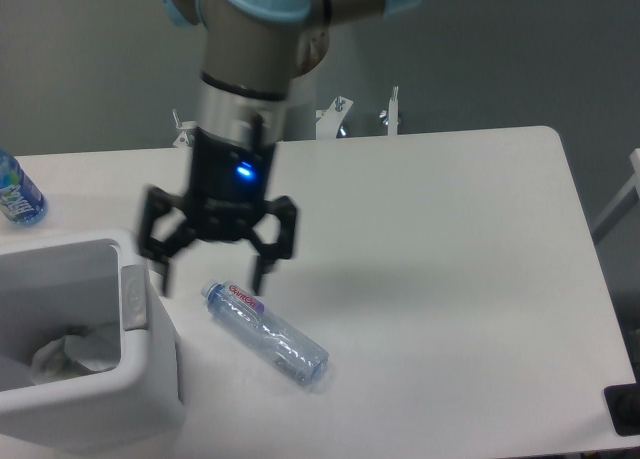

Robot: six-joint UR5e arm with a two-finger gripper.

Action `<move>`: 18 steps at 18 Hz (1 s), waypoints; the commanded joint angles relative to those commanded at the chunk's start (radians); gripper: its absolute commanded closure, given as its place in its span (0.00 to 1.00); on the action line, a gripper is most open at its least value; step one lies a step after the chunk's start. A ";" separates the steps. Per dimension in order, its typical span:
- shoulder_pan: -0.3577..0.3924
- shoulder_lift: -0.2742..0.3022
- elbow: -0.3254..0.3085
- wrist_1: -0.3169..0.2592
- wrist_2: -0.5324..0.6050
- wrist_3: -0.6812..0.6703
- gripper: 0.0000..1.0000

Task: Place the trash in the trash can
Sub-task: 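Lower the open gripper onto the clear water bottle's body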

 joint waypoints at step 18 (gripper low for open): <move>0.006 -0.266 -0.101 0.008 0.128 -0.018 0.00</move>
